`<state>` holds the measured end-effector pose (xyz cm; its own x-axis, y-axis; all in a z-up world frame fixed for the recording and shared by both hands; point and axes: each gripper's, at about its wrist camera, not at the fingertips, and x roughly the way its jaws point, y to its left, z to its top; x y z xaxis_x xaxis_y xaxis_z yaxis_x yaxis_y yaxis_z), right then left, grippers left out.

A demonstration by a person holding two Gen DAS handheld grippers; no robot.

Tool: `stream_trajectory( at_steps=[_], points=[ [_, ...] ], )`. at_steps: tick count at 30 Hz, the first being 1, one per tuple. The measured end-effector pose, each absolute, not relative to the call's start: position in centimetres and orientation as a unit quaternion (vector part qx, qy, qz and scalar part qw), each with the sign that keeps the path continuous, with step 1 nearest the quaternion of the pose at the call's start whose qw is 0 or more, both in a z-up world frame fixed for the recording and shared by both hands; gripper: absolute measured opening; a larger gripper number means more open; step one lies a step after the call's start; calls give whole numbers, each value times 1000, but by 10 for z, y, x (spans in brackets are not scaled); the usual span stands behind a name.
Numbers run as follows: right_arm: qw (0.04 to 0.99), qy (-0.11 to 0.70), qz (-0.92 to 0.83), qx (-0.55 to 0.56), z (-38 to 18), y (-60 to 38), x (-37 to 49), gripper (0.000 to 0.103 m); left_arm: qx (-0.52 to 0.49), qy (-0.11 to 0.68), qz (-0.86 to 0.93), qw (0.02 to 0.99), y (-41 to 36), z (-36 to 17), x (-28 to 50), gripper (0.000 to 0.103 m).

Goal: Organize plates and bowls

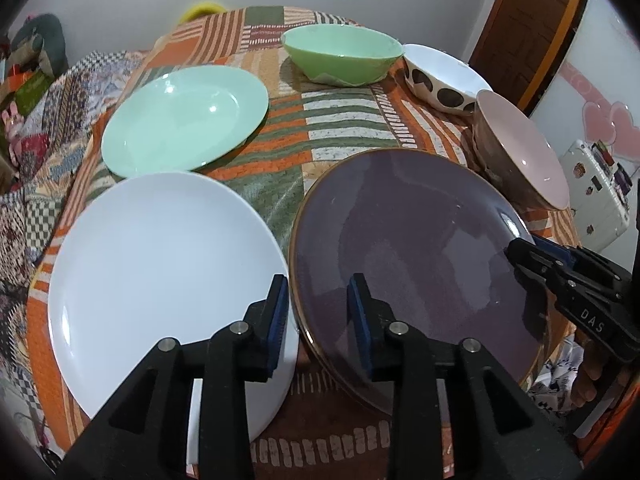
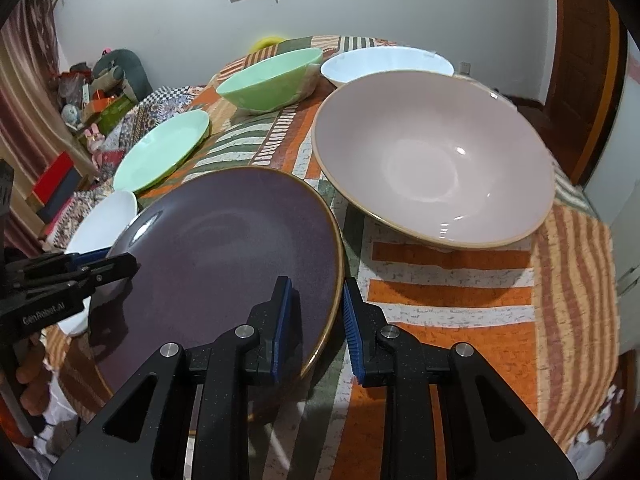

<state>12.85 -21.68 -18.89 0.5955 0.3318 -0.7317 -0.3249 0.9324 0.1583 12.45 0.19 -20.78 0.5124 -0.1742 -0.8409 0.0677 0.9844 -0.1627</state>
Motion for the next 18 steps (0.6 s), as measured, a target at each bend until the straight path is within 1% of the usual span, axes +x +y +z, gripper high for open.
stream_trajectory(
  at_steps=[1,6,10,13,14,15,16,18],
  points=[
    [895,407,181,-2,-187,-216,127,24,-57,490,-66,867,3,-208,124,37],
    [902,392,182,-11,-174,-218,121,25,-60,486,-44,871,13,-200,115,41],
    [907,376,189,-14,-160,-216,115,27,-59,464,-34,883,22,-184,102,50],
    [912,361,196,-18,-150,-209,110,33,-59,439,-28,896,30,-168,92,57],
    [913,355,198,-19,-147,-207,108,37,-61,428,-24,901,35,-161,88,59],
    [915,351,200,-19,-143,-205,107,42,-62,421,-20,905,38,-156,85,64],
    [916,346,205,-18,-139,-203,105,45,-64,414,-15,908,42,-152,84,67],
    [917,338,211,-15,-134,-197,104,53,-72,396,-4,915,53,-143,78,68]
  ],
)
